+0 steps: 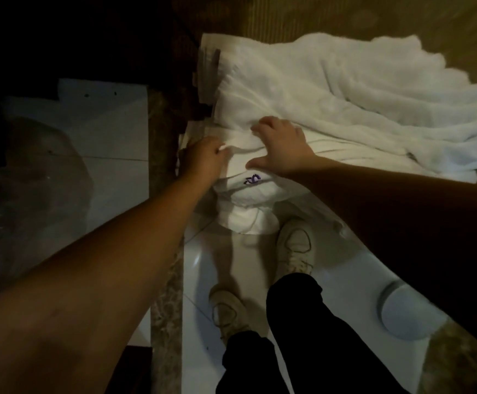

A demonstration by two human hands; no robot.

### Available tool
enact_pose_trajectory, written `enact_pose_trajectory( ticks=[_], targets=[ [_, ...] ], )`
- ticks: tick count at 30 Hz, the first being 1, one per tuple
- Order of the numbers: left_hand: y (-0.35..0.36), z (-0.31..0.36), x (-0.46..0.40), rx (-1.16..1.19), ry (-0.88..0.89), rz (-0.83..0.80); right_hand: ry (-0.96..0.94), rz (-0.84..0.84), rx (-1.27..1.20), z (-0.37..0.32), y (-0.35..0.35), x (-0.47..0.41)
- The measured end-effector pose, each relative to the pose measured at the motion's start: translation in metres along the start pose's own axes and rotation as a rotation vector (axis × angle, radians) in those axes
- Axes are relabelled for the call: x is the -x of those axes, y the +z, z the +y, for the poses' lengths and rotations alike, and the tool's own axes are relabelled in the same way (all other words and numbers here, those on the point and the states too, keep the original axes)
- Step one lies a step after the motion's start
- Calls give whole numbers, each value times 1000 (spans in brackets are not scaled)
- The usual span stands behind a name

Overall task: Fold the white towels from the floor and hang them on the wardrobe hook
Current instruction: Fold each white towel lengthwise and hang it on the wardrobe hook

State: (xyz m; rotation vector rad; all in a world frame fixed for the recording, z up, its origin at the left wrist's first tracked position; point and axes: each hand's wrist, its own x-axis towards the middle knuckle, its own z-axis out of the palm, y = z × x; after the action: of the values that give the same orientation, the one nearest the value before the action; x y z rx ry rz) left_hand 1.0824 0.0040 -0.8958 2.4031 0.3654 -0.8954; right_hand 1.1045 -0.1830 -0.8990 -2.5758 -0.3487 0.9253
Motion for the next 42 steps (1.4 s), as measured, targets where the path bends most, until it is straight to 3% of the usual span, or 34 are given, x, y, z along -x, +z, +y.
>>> enact_pose_trajectory(
  ticks=[2, 5, 9, 13, 16, 21, 30, 36, 42],
  targets=[
    [-9, 5, 0, 142, -79, -15, -46, 101, 48, -2, 7, 12],
    [-21, 11, 3, 387, -183, -77, -87, 118, 92, -6, 12, 28],
    [-31, 26, 23, 937, -396, -169, -46, 224, 19, -17, 10, 53],
    [-43, 49, 50, 1158, -450, -264, 3, 277, -162, -34, 1, 91],
    [-51, 70, 79, 1202, -425, -294, 88, 300, -302, -47, -9, 121],
    [-66, 114, 136, 1298, -361, -359, 339, 484, -588, -67, -38, 169],
    [-122, 189, 226, 1403, -228, -356, 567, 527, -591, -63, -114, 255],
    [-192, 245, 291, 1449, -134, -187, 557, 610, -496, -63, -201, 323],
    [-271, 288, 367, 1325, -93, 31, 395, 689, -349, -94, -304, 399]
  ],
)
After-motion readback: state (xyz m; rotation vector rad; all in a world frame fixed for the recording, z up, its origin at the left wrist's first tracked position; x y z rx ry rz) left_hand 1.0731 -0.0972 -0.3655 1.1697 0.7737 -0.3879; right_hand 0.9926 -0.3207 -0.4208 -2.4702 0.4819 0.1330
